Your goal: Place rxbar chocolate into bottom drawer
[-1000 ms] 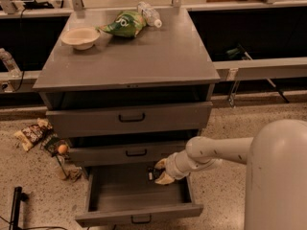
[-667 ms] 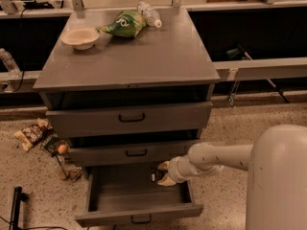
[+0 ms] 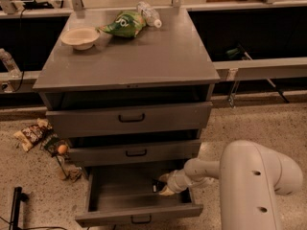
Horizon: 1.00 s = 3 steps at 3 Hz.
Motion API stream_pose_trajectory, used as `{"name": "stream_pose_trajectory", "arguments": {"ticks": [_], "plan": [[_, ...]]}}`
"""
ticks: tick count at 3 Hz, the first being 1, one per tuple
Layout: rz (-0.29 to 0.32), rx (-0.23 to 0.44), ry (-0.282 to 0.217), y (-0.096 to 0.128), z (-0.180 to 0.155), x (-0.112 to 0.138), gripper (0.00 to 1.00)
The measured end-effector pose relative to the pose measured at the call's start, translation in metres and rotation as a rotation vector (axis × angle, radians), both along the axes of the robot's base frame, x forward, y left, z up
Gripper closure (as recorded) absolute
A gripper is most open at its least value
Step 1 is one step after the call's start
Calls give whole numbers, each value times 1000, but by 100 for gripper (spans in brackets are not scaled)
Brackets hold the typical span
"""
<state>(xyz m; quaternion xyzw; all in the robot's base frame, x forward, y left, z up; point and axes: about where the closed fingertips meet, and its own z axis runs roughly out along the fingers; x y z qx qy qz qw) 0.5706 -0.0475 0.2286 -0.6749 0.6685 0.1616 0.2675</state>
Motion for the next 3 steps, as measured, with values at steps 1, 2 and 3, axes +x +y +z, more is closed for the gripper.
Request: {"name": "stream_pose_trajectory", "arguments": {"ticks": [1, 2, 3], "plan": [[5, 30, 23, 6, -33, 9, 76], [17, 54, 17, 17, -45, 15, 54], [8, 66, 20, 23, -50, 18, 30]]}}
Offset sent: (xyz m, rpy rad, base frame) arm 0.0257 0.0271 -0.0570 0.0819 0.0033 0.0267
